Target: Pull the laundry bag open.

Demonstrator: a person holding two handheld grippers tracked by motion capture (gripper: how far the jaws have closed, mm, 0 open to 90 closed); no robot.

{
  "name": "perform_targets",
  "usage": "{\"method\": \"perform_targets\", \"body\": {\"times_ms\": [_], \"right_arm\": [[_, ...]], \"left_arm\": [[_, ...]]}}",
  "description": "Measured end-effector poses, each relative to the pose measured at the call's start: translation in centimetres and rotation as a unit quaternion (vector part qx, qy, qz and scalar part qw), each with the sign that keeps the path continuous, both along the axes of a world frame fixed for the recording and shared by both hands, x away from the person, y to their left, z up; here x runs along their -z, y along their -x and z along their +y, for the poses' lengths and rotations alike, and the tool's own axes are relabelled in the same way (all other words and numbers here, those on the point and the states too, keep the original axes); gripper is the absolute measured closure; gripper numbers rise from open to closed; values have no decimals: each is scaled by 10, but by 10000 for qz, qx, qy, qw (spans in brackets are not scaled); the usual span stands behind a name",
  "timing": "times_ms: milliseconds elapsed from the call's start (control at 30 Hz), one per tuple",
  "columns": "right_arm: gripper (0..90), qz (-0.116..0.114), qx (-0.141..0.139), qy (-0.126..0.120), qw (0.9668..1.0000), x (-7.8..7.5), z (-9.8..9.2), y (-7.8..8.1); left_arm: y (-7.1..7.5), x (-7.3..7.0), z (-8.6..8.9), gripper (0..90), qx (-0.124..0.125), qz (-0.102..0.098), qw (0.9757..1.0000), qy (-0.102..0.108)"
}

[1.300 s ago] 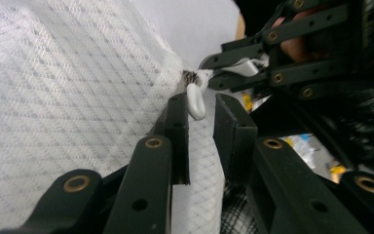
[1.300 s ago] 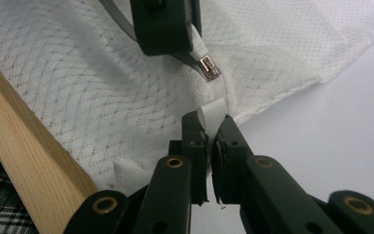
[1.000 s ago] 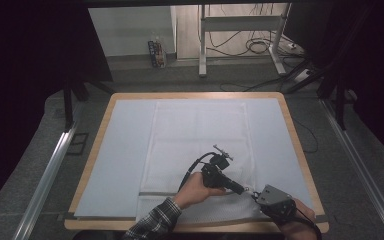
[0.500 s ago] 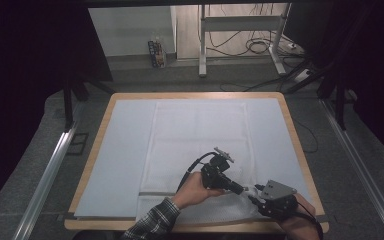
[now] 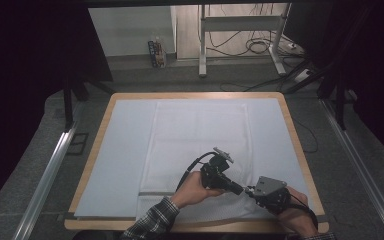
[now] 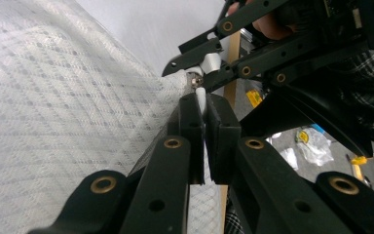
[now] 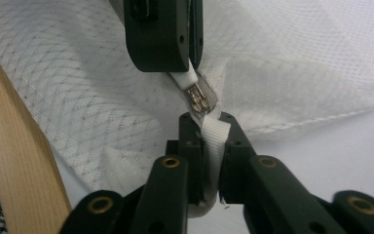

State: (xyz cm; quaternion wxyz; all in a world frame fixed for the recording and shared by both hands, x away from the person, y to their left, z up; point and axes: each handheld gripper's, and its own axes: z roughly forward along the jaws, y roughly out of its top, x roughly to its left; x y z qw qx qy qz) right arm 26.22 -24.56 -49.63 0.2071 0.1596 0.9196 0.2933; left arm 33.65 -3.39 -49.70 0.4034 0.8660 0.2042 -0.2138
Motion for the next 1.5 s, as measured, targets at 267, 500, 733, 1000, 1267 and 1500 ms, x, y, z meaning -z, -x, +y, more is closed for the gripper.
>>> {"method": "perform_targets", "body": {"times_ms": [267, 500, 733, 1000, 1267, 1500], "right_arm": [[850, 125, 196, -302, 9993, -3, -9, 1], [848, 141, 191, -275, 9993, -2, -7, 3], [849, 232, 250, -371, 9987, -1, -9, 5], [849, 235, 266, -323, 9988, 0, -9, 5], [849, 252, 325, -356, 9985, 1, -11, 4], [849, 256, 332, -348, 9985, 1, -12, 4]], "left_arm": [[3, -4, 11, 875, -56, -184, 9998, -39], [5, -1, 14, 875, -61, -223, 9997, -99], [9, 0, 25, 874, -117, -288, 9994, -145], [10, 2, 32, 874, -205, -282, 9993, -140], [10, 3, 45, 874, -289, -333, 9989, -181], [11, 6, 55, 874, -357, -280, 9989, -135]]}}
